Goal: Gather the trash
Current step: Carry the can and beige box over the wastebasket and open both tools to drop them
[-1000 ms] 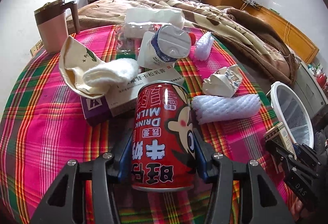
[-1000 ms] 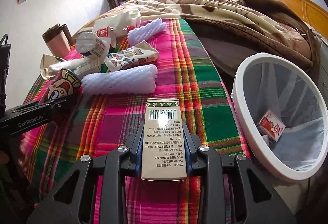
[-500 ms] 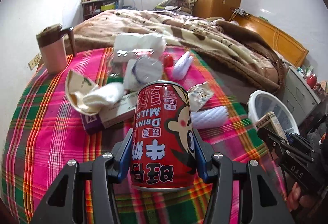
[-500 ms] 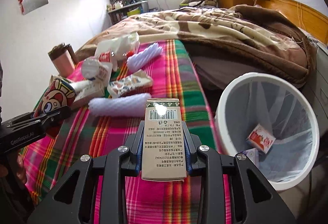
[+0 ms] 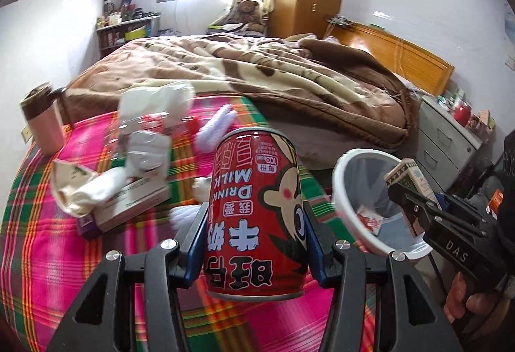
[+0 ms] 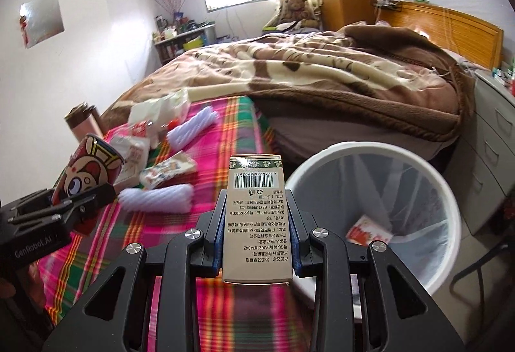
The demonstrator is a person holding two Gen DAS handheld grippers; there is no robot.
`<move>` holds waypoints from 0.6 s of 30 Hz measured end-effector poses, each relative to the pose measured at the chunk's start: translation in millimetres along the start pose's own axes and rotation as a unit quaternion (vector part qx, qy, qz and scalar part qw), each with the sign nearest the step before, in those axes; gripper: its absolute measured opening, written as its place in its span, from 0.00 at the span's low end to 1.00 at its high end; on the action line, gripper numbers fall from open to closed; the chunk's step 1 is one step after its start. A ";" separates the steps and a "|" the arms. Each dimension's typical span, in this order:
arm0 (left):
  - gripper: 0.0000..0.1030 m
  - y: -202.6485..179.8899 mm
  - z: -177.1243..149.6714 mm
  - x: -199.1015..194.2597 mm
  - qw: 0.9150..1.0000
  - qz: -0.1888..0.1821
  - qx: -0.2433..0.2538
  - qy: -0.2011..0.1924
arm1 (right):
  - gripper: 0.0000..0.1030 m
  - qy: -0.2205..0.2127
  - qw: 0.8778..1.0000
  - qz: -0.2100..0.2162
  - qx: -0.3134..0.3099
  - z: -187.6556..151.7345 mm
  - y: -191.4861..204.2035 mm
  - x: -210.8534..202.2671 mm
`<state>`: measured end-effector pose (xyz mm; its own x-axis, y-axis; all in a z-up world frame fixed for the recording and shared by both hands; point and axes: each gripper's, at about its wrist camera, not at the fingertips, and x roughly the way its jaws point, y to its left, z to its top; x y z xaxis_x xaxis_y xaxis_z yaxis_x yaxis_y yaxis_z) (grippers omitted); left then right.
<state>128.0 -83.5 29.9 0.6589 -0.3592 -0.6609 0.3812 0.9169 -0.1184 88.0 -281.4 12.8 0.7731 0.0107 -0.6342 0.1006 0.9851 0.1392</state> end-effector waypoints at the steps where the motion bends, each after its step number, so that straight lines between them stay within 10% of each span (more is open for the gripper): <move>1: 0.53 -5.6 0.9 2.1 1.000 -0.005 0.004 0.000 | 0.31 -0.002 1.000 -0.002 0.003 1.1 -4.5 -1.1; 18: 0.53 -100.8 7.5 46.7 0.995 -0.080 0.056 0.033 | 0.31 0.016 0.998 -0.042 0.036 5.1 -74.7 4.6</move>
<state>125.2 -193.9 16.5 0.5416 -0.4835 -0.6876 0.5504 0.8223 -0.1446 87.2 -355.8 3.3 0.7396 -0.0655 -0.6699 0.2102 0.9679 0.1375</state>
